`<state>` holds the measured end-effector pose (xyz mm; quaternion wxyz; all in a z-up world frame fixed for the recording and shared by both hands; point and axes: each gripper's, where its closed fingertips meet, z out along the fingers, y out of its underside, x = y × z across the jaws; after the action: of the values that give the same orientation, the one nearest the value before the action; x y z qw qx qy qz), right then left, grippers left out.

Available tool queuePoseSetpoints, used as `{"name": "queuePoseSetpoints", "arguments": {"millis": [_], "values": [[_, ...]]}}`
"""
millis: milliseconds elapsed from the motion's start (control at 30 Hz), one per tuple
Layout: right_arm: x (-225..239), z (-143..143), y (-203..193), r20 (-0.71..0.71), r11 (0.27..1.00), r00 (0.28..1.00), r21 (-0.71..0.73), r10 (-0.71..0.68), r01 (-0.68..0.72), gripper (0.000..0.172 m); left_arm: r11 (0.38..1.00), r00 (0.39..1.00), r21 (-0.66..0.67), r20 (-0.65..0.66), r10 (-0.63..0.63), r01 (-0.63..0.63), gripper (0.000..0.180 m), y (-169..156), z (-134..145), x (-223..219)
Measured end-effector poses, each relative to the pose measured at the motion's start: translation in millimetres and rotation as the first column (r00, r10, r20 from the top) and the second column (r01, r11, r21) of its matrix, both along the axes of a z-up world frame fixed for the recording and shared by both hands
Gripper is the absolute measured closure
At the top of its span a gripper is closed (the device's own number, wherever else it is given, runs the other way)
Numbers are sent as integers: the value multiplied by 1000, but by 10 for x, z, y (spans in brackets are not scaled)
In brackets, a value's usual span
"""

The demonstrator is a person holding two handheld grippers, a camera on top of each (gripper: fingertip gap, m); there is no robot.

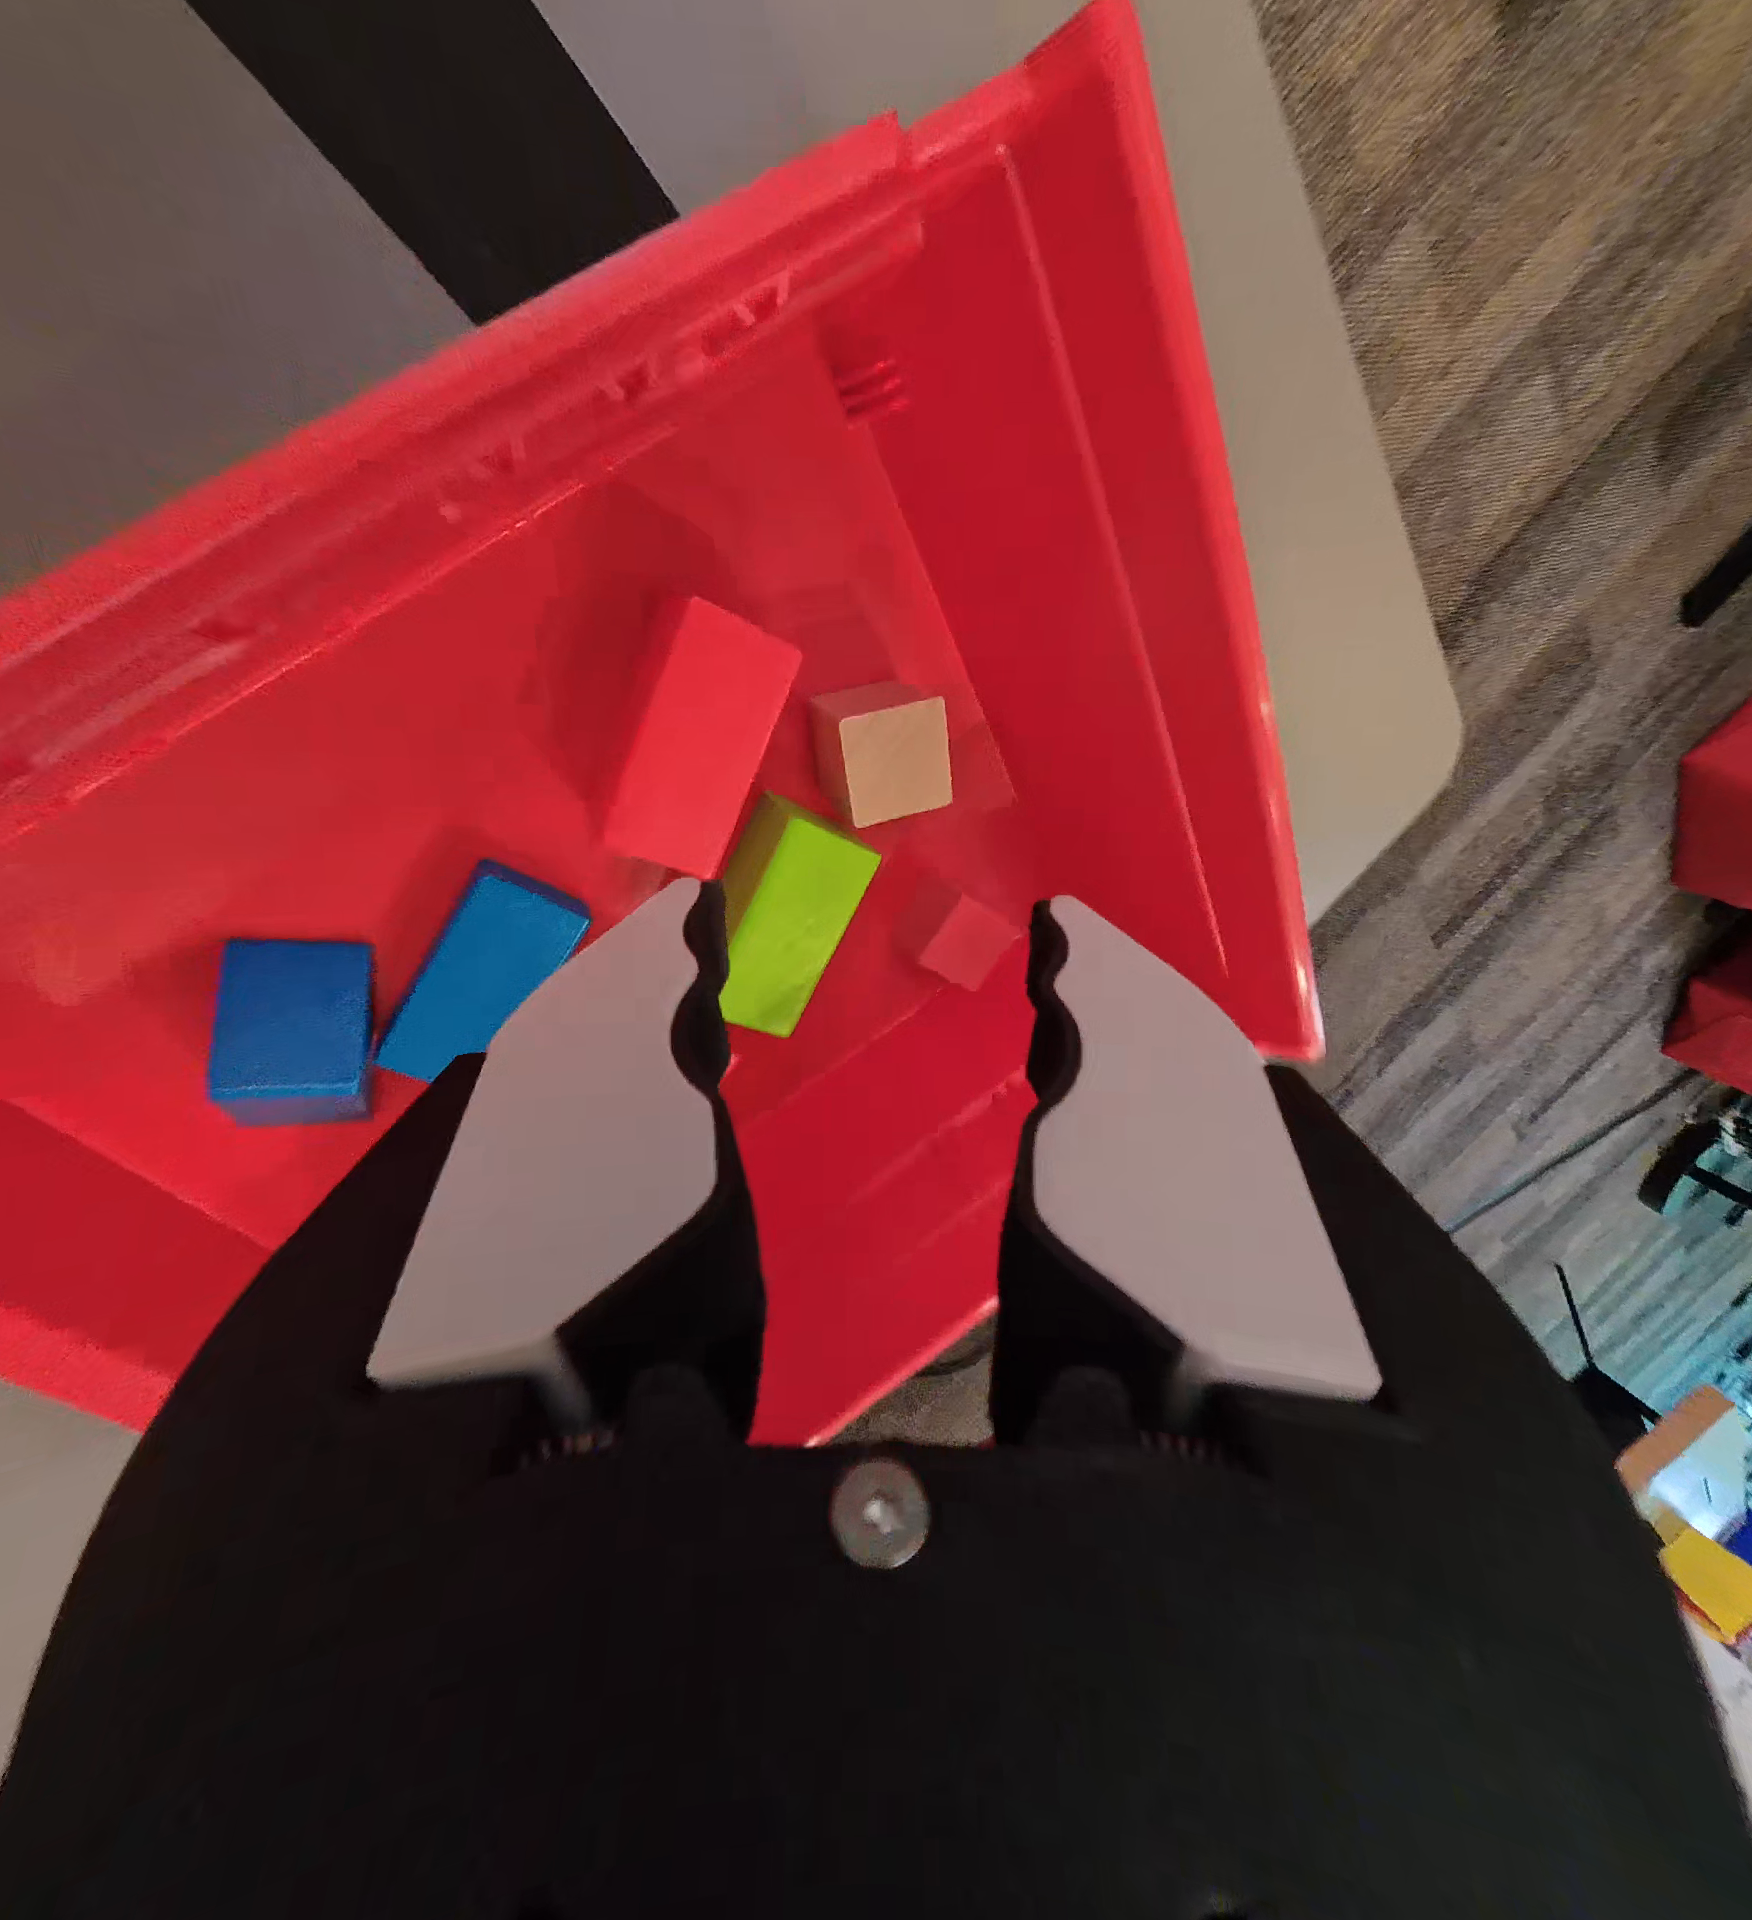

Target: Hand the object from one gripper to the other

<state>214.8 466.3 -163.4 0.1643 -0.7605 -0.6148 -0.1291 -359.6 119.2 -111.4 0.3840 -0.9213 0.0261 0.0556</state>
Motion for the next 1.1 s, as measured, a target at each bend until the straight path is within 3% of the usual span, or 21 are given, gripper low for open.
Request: {"name": "queuePoseSetpoints", "arguments": {"millis": [67, 133, 233, 400, 700, 900, 1100], "values": [[-20, 121, -116, -15, 999, 1000, 35, 12, -11, 119, 995, 998, -95, 38, 43, -40, 128, -100, -257, -161], [-75, 214, -244, -42, 998, 998, 52, 35, -33, 120, 978, 992, -205, 128, -15, 41, 128, -234, -514, -106], [-157, 297, -423, -60, 996, 996, 61, 67, -64, 120, 890, 992, -444, 107, -66, 107, 127, -661, -877, -127], [-304, 364, -632, -48, 990, 992, 88, 115, -110, 121, 820, 984, -567, 177, 36, 72, 123, -782, -1149, -83], [-466, 512, -833, -76, 979, 984, 136, 162, -151, 124, 684, 983, -729, 144, 112, 29, 125, -864, -1562, -22], [-515, 552, -903, -85, 974, 980, 157, 179, -165, 125, 685, 988, -729, 89, 126, -21, 139, -832, -1574, -88], [-631, 675, -1004, -113, 964, 972, 193, 208, -184, 126, 733, 989, -680, 98, 108, -12, 142, -734, -1546, -119]]}}
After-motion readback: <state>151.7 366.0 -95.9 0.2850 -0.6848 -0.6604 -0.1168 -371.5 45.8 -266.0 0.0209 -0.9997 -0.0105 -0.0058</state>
